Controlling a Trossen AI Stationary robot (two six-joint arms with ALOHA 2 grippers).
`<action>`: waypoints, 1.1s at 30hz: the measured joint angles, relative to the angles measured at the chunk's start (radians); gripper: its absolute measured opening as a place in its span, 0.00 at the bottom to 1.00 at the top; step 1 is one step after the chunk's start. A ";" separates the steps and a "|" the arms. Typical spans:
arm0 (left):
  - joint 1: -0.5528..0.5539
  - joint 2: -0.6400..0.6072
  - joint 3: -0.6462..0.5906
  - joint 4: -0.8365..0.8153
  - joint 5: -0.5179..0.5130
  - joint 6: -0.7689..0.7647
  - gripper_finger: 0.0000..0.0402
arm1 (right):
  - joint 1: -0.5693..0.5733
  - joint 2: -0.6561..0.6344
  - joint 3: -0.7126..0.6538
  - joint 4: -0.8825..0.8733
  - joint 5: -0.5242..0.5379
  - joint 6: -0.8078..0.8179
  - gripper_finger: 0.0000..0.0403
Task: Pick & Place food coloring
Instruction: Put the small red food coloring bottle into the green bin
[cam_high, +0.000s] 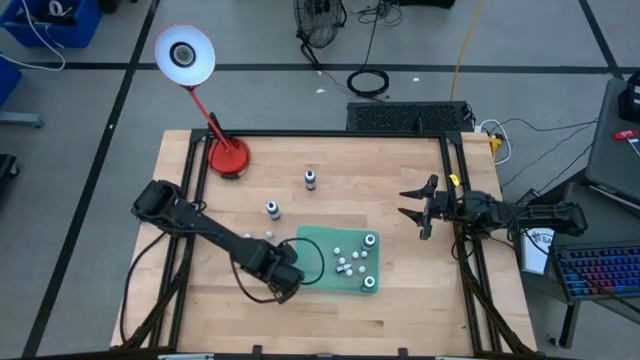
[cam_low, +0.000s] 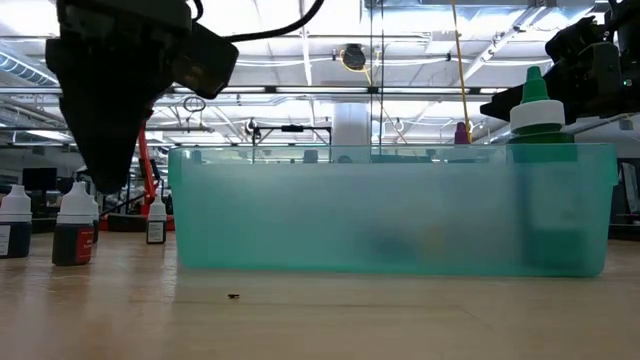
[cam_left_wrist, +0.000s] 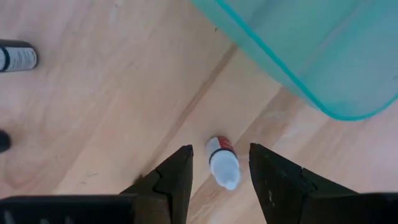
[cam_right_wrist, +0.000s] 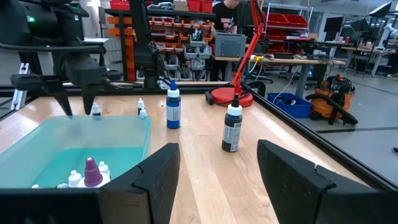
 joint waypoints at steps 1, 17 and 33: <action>-0.001 0.000 0.000 0.002 0.001 0.000 0.40 | 0.000 0.000 0.000 0.000 0.000 0.000 0.50; -0.055 0.000 0.000 0.005 -0.041 0.075 0.40 | 0.000 0.000 0.000 0.000 0.000 0.000 0.50; -0.058 0.012 0.000 0.015 -0.075 0.077 0.40 | 0.000 0.000 0.000 0.000 0.000 0.000 0.51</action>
